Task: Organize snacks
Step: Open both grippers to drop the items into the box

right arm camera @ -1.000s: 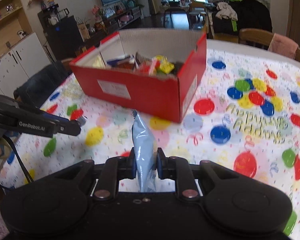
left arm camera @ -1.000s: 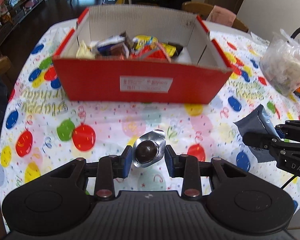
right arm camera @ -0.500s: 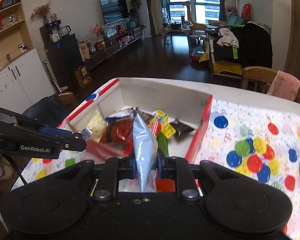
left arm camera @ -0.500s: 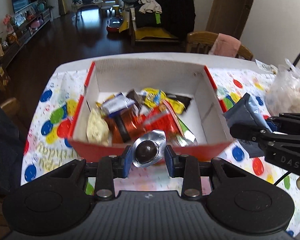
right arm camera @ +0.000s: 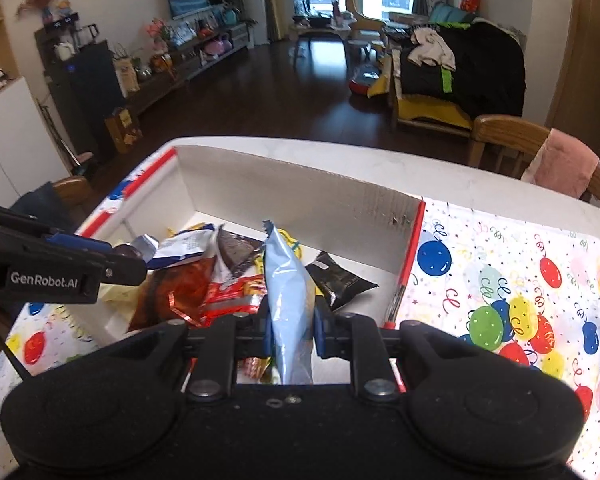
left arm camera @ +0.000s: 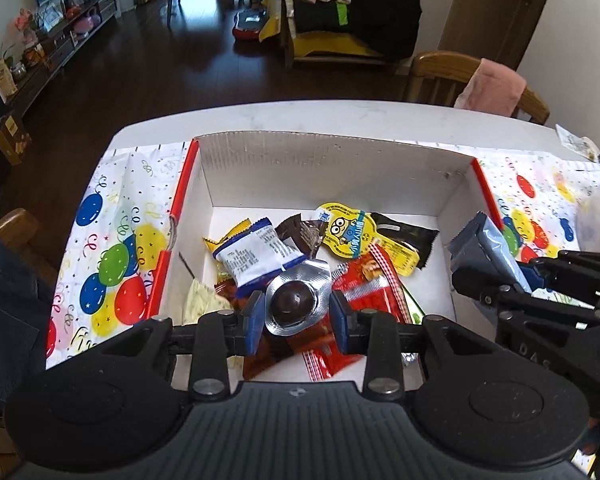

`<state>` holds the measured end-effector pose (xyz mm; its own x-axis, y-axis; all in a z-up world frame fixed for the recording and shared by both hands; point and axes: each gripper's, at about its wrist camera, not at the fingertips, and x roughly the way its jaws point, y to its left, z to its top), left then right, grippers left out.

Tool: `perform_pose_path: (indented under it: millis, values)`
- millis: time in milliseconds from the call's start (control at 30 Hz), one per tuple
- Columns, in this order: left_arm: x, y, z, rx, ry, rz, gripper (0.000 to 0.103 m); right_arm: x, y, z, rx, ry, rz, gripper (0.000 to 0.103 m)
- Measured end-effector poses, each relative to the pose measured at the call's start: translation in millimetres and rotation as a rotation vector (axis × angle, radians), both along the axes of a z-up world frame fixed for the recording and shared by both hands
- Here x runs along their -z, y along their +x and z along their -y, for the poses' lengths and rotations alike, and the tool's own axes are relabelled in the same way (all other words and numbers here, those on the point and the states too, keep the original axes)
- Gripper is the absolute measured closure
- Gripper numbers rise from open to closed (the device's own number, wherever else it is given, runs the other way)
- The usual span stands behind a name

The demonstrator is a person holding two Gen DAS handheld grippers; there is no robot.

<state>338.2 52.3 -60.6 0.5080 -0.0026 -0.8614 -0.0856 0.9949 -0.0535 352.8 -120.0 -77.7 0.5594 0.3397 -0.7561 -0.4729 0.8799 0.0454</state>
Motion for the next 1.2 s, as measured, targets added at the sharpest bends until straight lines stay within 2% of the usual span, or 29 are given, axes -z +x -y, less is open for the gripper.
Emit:
perform_pose_path:
  millis: [433, 633, 933, 1033, 1100, 1200]
  values:
    - [31.2, 38.9, 8.0, 0.037, 0.014, -0.107, 0.069, 25.6, 28.1, -6.7, 0.028, -0.054, -0.077, 0.086]
    - [47.5, 44.9, 11.2, 0.052, 0.047, -0.148, 0.068, 27.5, 29.0, -10.4, 0.023, -0.082, -0.066, 0.086]
    - [46.6, 39.9, 8.4, 0.043, 0.04, -0.125, 0.067, 21.7, 20.8, -6.2, 0.021, -0.072, -0.054, 0.084]
    - [43.8, 34.6, 7.9, 0.044, 0.036, -0.115, 0.064, 16.6, 16.1, -3.2, 0.02, -0.056, -0.048, 0.083]
    - [40.8, 29.7, 8.1, 0.041, 0.033, -0.104, 0.058, 12.3, 11.9, -0.7, 0.018, -0.044, -0.044, 0.081]
    - [35.1, 22.0, 7.3, 0.039, 0.027, -0.083, 0.054, 5.6, 5.4, 3.6, 0.017, -0.022, -0.037, 0.079]
